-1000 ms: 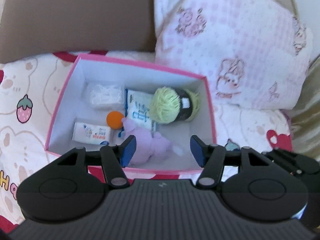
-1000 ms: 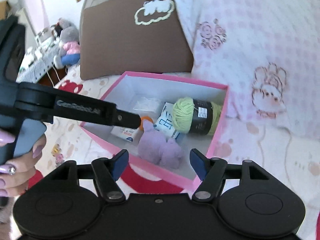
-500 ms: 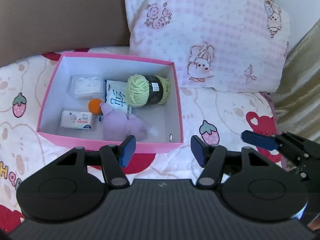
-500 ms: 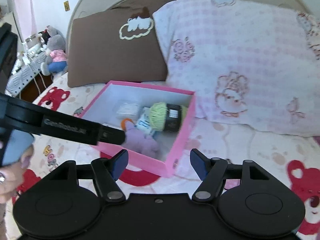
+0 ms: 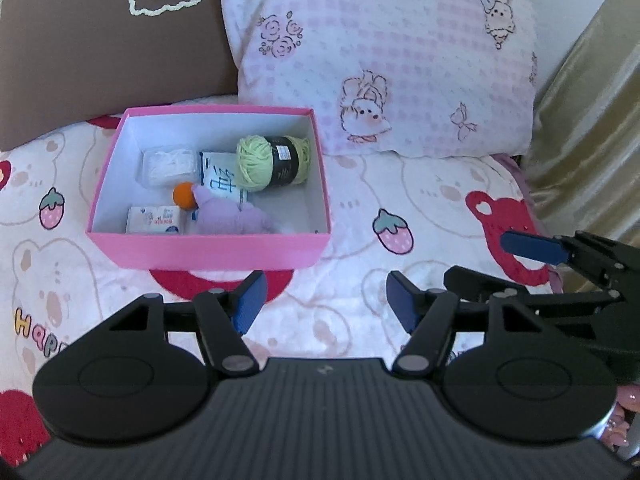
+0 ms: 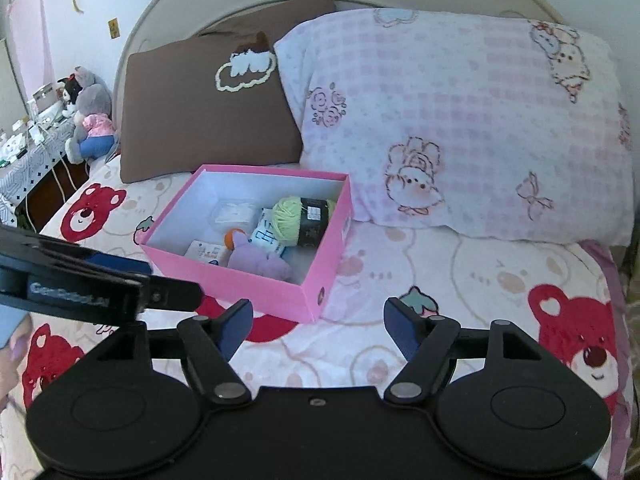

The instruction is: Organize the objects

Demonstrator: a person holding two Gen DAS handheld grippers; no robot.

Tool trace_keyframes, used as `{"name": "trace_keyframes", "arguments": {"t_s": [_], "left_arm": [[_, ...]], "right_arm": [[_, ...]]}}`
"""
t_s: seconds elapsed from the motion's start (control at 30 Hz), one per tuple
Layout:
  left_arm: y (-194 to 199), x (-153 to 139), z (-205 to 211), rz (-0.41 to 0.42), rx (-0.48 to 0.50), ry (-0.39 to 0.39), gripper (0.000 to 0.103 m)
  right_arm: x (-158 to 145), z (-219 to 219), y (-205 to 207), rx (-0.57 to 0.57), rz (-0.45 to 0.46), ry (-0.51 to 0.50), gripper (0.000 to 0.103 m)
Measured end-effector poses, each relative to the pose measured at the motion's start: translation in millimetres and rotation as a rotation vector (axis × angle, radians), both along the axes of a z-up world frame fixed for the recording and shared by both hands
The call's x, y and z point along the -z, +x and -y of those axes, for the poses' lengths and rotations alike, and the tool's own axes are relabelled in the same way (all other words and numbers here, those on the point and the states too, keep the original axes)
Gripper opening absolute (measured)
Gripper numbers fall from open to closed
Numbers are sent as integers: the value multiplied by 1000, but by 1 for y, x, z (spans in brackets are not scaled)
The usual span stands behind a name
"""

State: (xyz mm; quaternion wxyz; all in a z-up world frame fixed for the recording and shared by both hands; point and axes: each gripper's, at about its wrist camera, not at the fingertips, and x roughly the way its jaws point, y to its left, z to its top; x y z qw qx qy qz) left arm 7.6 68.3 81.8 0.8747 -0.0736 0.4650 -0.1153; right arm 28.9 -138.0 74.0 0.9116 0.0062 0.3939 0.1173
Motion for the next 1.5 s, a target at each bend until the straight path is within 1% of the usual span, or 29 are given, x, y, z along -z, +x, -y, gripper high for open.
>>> {"name": "trace_keyframes", "arguments": {"t_s": [0.17,0.23,0.3,0.4,0.53,0.57,0.6,0.63,0.73,0.8,0.87,0.97,1.03,1.13,1.2,1.3,1.4,1.5], "left_arm": [[-18,-5,3,28,-6,42,70],[-23,-5,4,16,-4,30,70],[-28,-5,5,10,12,10,70],[-34,-3,11,22,12,39,70],[-35,3,15,15,3,49,71],[-35,4,15,13,-1,53,71],[-34,6,16,12,-3,57,72],[-32,8,16,10,-2,61,73],[-26,18,18,-4,2,58,73],[-18,29,18,-36,17,28,74],[-13,37,17,-57,-1,11,74],[-8,48,20,-80,-5,8,74],[-7,51,23,-90,-1,11,74],[-7,53,26,-94,0,32,77],[-7,53,28,-87,-6,54,84],[-7,54,26,-84,-27,56,90],[-5,56,22,-80,-56,49,93],[-2,60,22,-72,-81,104,93]], "right_arm": [[5,6,-14,47,1,-23,79],[8,9,-18,64,-12,-45,79],[10,7,-24,50,-2,-82,79],[12,10,-28,27,-12,-51,79],[16,12,-31,49,-8,-72,81],[18,14,-31,59,-14,-63,83],[21,17,-30,71,-20,-51,89],[22,19,-30,83,-26,-40,90],[30,25,-25,118,-54,-29,90],[35,29,-21,140,-73,-29,90],[39,33,-17,160,-87,-17,90],[44,38,-12,175,-100,-1,90],[46,39,-9,180,-94,-14,90],[47,36,-2,184,-94,-67,90],[46,35,-1,181,-91,-69,90],[45,34,-2,173,-92,-56,90],[45,32,-2,169,-95,-54,90],[46,30,0,164,-96,-68,90]]}}
